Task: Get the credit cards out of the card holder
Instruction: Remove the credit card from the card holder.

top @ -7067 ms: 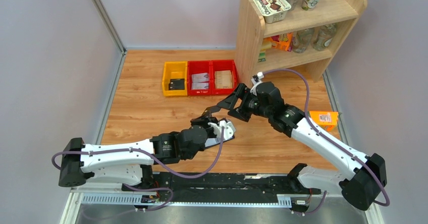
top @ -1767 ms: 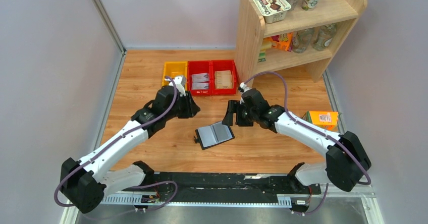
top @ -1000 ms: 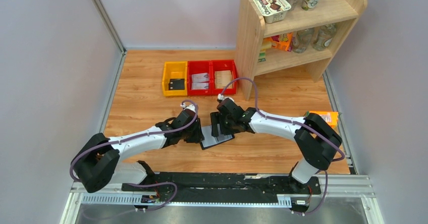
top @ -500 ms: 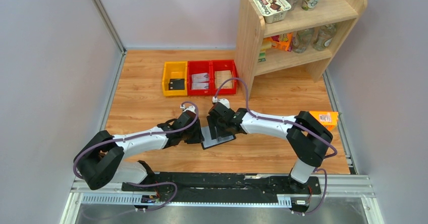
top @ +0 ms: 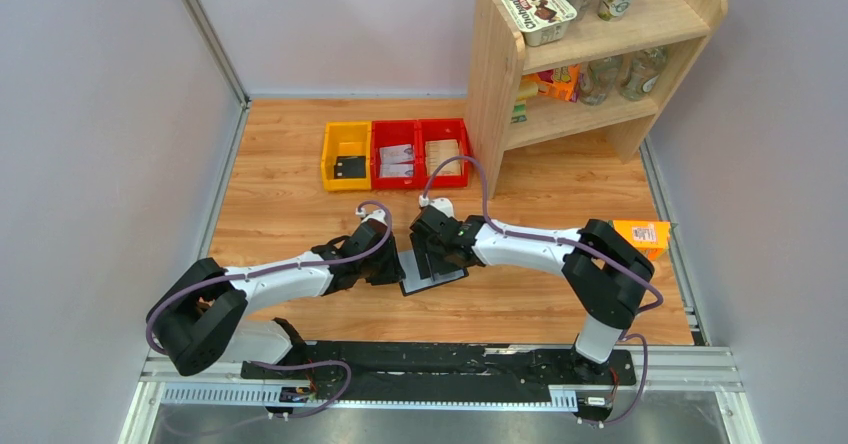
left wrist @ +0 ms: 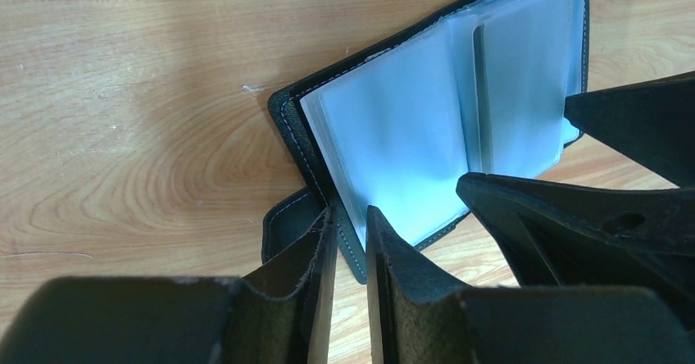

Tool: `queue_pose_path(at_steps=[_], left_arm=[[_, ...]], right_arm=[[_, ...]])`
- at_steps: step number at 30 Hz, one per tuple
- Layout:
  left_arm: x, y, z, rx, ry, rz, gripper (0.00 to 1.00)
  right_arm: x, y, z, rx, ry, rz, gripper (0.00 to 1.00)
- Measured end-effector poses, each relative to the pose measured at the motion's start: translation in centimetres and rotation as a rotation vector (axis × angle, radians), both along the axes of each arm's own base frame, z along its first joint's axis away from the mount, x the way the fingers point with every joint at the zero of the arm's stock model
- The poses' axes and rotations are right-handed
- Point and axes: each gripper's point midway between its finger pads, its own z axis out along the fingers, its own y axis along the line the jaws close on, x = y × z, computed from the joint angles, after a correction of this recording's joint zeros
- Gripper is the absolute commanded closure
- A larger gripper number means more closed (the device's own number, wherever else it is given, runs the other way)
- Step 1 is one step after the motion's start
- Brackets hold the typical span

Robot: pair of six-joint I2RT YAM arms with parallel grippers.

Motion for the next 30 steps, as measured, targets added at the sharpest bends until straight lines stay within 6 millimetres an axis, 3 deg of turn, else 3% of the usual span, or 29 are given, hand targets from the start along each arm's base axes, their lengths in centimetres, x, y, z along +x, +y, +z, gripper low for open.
queue_pose_path(at_steps=[10, 23, 30], left_arm=[[0.1, -0.4, -0.1, -0.028, -0.002, 0.015, 0.85], [0.0, -0.8, -0.2, -0.070, -0.011, 0.018, 0.88], [-0.9, 0.1, 0.1, -0.107, -0.044, 0.025, 0.87]], right_arm=[[-0.7, 0.5, 0.4, 0.004, -0.001, 0.032, 0.40], [-1.5, 2.9, 2.7, 0.131, -0.004, 0.086, 0.36], [-2.4, 4.4, 2.5, 0.226, 0.022, 0.132, 0.31]])
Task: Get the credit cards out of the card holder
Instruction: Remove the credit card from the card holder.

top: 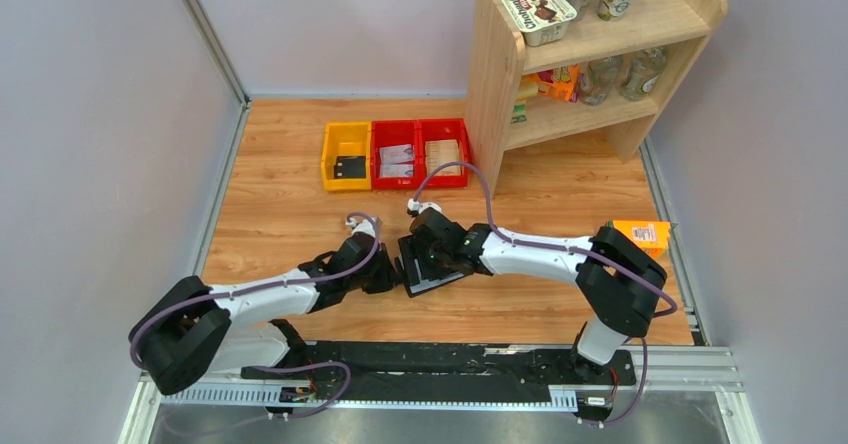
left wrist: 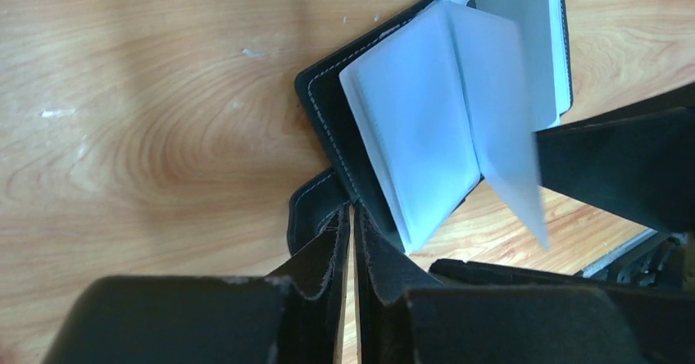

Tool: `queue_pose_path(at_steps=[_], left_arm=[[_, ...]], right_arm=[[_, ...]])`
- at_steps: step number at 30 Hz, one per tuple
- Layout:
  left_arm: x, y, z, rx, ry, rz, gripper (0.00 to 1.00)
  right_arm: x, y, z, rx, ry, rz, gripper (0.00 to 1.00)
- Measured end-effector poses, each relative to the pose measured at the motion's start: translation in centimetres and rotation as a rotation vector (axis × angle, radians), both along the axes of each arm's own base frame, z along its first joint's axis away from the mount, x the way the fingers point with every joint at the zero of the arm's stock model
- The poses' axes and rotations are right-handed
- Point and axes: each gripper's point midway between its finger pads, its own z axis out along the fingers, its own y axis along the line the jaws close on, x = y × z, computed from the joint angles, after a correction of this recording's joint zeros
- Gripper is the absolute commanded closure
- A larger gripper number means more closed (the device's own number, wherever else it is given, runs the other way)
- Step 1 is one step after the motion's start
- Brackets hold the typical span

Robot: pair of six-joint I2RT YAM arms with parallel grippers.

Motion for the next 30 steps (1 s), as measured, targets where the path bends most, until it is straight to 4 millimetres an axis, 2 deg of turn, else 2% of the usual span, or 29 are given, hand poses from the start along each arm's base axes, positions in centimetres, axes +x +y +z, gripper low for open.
queue_pose_path(at_steps=[3, 7, 17, 20, 24, 27, 30], left_arm=[[-0.3, 0.5, 0.4, -0.021, -0.025, 0.010, 0.87], [0.0, 0.5, 2.0, -0.065, -0.076, 0.024, 0.87], [0.6, -0.1, 4.3, -0.123, -0.127, 0.021, 0.86], [1.1, -1.2, 5.4, -0.147, -0.135, 0.008, 0.86], [2.5, -2.8, 6.8, -0.178, -0.157, 0.000, 0.86], [3.3, -3.8, 6.5, -0.178, -0.146, -0.007, 0.87], [3.5, -4.5, 4.7, -0.156, -0.103, -0.018, 0.87]], right_arm=[[-0.4, 0.4, -0.3, 0.032, 0.016, 0.017, 0.31], [-0.7, 0.3, -1.1, 0.068, 0.047, 0.019, 0.30], [0.0, -0.1, -1.9, 0.133, 0.091, -0.018, 0.30], [0.3, -0.5, -1.2, 0.148, 0.082, -0.032, 0.29], [1.4, -1.5, 0.8, 0.182, 0.042, -0.067, 0.28], [2.3, -2.7, 2.1, 0.199, 0.010, -0.105, 0.28], [3.3, -4.1, 2.5, 0.209, -0.008, -0.148, 0.28]])
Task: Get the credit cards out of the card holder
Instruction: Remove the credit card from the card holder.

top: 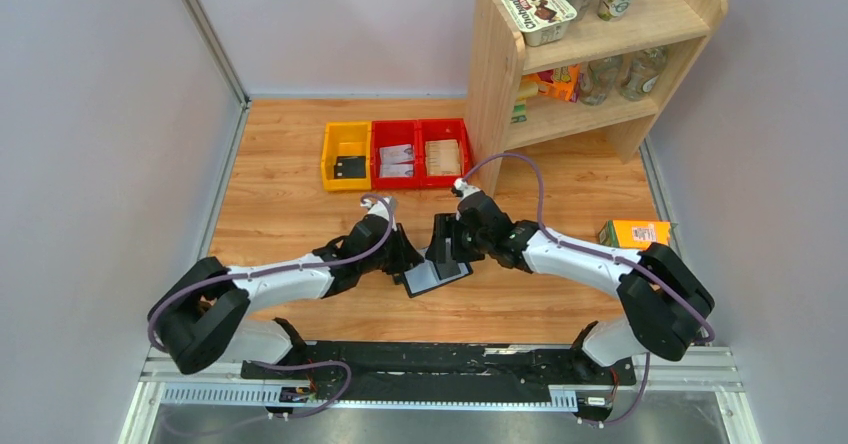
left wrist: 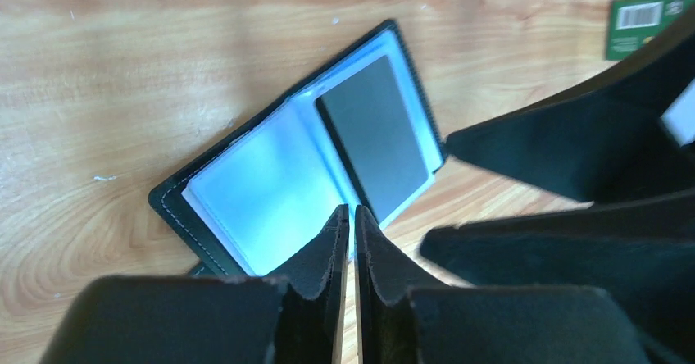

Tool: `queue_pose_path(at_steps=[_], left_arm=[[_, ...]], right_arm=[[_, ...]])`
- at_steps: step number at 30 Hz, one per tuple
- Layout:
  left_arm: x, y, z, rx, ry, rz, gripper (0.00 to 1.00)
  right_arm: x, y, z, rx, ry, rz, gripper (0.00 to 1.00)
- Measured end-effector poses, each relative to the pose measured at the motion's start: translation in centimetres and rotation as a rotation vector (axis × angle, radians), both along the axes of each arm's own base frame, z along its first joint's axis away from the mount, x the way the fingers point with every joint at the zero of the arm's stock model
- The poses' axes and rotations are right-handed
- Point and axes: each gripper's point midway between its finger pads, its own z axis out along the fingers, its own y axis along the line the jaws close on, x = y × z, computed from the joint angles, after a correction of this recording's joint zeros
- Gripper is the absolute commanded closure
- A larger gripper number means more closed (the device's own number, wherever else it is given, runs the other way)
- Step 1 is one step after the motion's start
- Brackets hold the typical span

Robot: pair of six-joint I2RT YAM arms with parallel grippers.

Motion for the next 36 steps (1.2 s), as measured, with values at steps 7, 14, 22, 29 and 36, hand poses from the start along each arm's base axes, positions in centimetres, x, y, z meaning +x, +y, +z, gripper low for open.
queue_pose_path(at_steps=[7, 14, 22, 29, 36], left_arm=[[-0.6, -0.1, -3.5, 0.040, 0.097, 0.000, 0.88], [-1.4, 0.4, -4.7, 0.036, 0.135, 0.021, 0.88], [-1.4, 0.4, -4.7, 0.017, 0.138, 0.034, 0.88], [-1.4, 0.5, -4.7, 0.017, 0.139, 0.038, 0.88], [-1.4, 0.7, -4.6, 0.022, 0.139, 0.042, 0.88]], right_arm=[[1.0, -2.7, -1.8, -0.020, 0.027, -0.068, 0.30], [0.8, -2.1, -2.2, 0.011, 0.038, -0.038, 0.34], [0.7, -1.8, -3.2, 0.010, 0.052, -0.027, 0.35], [0.8, -2.1, -3.3, 0.004, 0.046, -0.034, 0.34], [0.9, -2.1, -3.2, 0.000, 0.034, -0.035, 0.34]])
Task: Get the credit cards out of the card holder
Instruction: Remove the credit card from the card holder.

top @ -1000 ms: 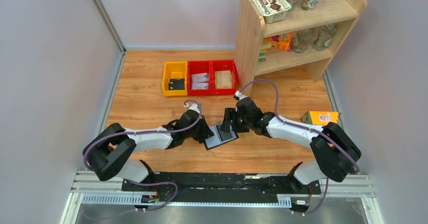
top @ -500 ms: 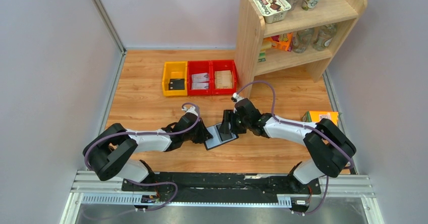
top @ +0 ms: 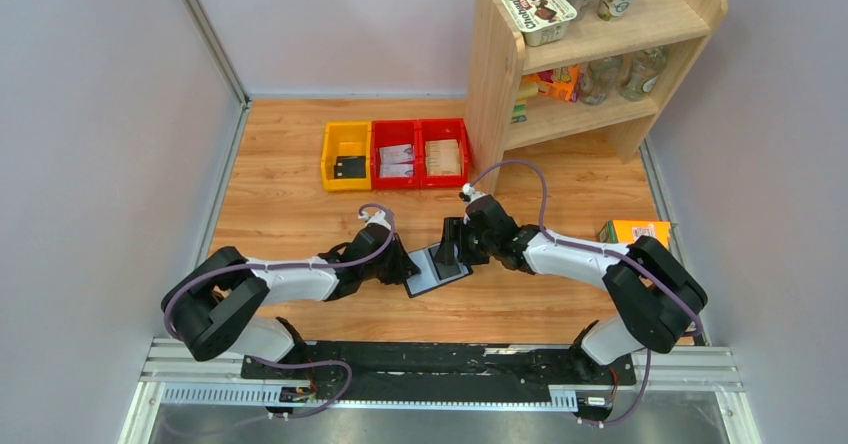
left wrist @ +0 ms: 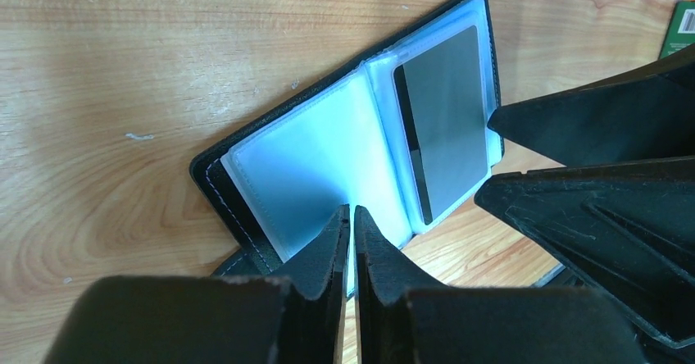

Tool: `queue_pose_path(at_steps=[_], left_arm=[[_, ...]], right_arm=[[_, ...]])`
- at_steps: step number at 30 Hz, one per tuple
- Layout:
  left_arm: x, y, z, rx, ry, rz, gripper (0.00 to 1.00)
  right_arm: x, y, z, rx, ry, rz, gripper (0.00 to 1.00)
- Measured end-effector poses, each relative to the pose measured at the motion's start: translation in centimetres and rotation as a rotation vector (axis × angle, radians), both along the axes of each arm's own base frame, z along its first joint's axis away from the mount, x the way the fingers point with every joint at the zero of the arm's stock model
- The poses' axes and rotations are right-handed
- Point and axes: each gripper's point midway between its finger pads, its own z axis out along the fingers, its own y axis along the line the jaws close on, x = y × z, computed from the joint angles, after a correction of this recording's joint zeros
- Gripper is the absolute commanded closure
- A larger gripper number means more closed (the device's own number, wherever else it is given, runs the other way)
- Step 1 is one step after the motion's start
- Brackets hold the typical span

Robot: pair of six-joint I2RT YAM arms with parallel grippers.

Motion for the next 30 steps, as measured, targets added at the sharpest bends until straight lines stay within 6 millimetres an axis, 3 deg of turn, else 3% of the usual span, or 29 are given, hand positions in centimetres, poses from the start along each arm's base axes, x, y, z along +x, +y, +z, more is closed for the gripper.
queue_pose_path(at_steps=[8, 14, 23, 30], left_arm=[[-0.1, 0.4, 0.1, 0.014, 0.001, 0.006, 0.86], [-0.2, 0.2, 0.6, 0.001, -0.006, -0.003, 0.75], [0.6, -0.8, 1.9, -0.064, -0.026, 0.020, 0.69], [1.4, -1.5, 1.0, -0.107, 0.007, 0.074, 0.68]], right_arm=[[-0.4, 0.2, -0.3, 0.006, 0.021, 0.015, 0.36], [-0.8, 1.0, -0.5, 0.043, 0.053, 0.033, 0.37], [-1.0, 1.4, -0.6, 0.073, 0.069, 0.033, 0.39], [-0.9, 1.5, -0.6, 0.086, 0.073, 0.031, 0.39]])
